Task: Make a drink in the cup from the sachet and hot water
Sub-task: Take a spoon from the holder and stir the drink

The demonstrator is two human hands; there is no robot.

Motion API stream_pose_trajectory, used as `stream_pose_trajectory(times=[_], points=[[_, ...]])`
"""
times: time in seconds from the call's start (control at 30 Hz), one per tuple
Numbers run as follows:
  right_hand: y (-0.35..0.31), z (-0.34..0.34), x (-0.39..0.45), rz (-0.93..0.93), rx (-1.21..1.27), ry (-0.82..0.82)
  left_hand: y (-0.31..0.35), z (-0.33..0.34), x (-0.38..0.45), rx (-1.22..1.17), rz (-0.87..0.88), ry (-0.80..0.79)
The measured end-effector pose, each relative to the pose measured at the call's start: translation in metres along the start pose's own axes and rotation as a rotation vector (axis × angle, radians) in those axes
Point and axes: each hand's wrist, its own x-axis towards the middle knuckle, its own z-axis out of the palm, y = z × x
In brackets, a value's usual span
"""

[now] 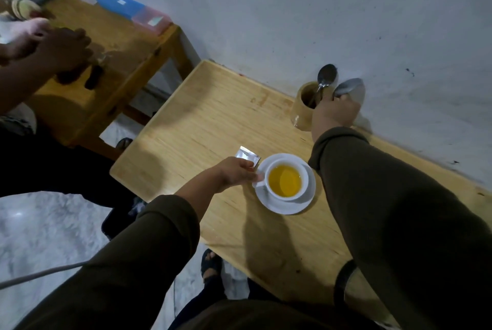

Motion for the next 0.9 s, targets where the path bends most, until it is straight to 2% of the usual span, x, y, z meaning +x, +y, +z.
stream_pose_trajectory(times=[0.2, 0.37, 0.5, 0.6, 0.67, 0.77, 0.9], points=[[-0.017, -0.012, -0.004, -0.12, -0.016, 0.06, 0.001, 0.0, -0.002, 0.078, 0.036, -0.004], [-0.04, -0.027, -0.02, -0.239, 0.188, 0.089, -0.006, -0.003, -0.001, 0.345, 0.092, -0.02], [-0.062, -0.05, -0.049, -0.21, 0.395, 0.13, -0.006, -0.001, -0.004, 0.559, 0.187, -0.021], [-0.061, -0.07, -0.08, -0.196, 0.481, 0.074, -0.005, 0.0, -0.006, 0.702, 0.235, -0.013], [-0.051, -0.079, -0.104, -0.246, 0.321, 0.027, -0.004, 0.002, -0.007, 0.765, 0.257, -0.03], [-0.023, -0.085, -0.13, -0.307, -0.187, -0.05, -0.005, 0.004, -0.009, 0.803, 0.271, -0.03], [0.008, -0.085, -0.159, -0.11, -0.675, -0.236, -0.007, 0.002, -0.009, 0.773, 0.27, -0.048]])
